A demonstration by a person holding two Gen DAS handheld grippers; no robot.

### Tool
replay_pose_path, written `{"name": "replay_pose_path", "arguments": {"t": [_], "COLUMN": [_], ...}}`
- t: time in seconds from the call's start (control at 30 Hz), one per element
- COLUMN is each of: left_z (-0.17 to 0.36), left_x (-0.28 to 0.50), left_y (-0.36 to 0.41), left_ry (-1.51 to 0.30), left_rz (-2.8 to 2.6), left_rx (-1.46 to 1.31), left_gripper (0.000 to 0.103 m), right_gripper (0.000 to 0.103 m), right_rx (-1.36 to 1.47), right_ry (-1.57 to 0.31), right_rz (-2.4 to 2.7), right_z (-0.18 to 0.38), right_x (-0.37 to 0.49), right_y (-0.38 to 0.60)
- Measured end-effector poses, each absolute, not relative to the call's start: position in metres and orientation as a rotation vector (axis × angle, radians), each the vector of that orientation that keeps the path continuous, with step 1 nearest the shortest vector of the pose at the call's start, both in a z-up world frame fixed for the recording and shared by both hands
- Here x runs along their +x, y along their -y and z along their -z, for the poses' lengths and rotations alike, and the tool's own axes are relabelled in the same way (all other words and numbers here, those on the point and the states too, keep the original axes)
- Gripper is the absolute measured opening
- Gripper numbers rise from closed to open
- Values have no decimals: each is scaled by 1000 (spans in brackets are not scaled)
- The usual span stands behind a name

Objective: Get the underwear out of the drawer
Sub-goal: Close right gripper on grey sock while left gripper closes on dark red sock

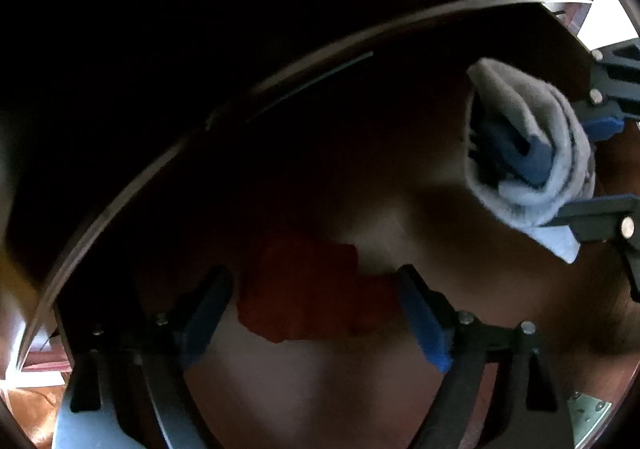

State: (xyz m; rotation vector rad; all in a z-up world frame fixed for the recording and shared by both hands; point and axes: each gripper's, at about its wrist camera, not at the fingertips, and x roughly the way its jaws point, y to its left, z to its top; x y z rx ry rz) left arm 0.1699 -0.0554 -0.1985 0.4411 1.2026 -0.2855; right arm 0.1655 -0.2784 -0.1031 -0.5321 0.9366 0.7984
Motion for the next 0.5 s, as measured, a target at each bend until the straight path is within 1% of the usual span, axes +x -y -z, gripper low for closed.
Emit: {"name": "replay_pose_path", "arguments": {"t": [0.07, 0.1, 0.17, 0.2, 0.23, 0.27, 0.37, 0.5], "left_z": [198, 198, 200, 199, 199, 197, 193, 183], "left_x": [168, 166, 162, 159, 157, 156, 150, 145], "left_y": [57, 58, 59, 63, 63, 63, 56, 42], "left_ry": [-1204, -1206, -1211, -1215, -1213, -1212, -1204, -1182], "left_rz": [295, 294, 298, 302, 303, 304, 321, 338], "left_rx": [448, 465, 489, 493, 494, 495, 482, 441], "left_gripper": [63, 60, 50, 48, 42, 38, 33, 32], "right_gripper": [32, 32, 32, 32, 32, 32, 32, 32], "right_rx": [-527, -526, -521, -516, -508, -496, -446, -409], "right_ry": [-932, -931, -931, -932, -938, -944, -966, -985], "right_rz": [-798, -796, -793, -789, -783, -778, -769, -761], "right_z": [102, 102, 99, 98, 97, 96, 97, 97], "right_x": [164, 164, 164, 163, 171, 171, 173, 169], "right_y": [285, 292, 299, 301, 298, 300, 309, 316]}}
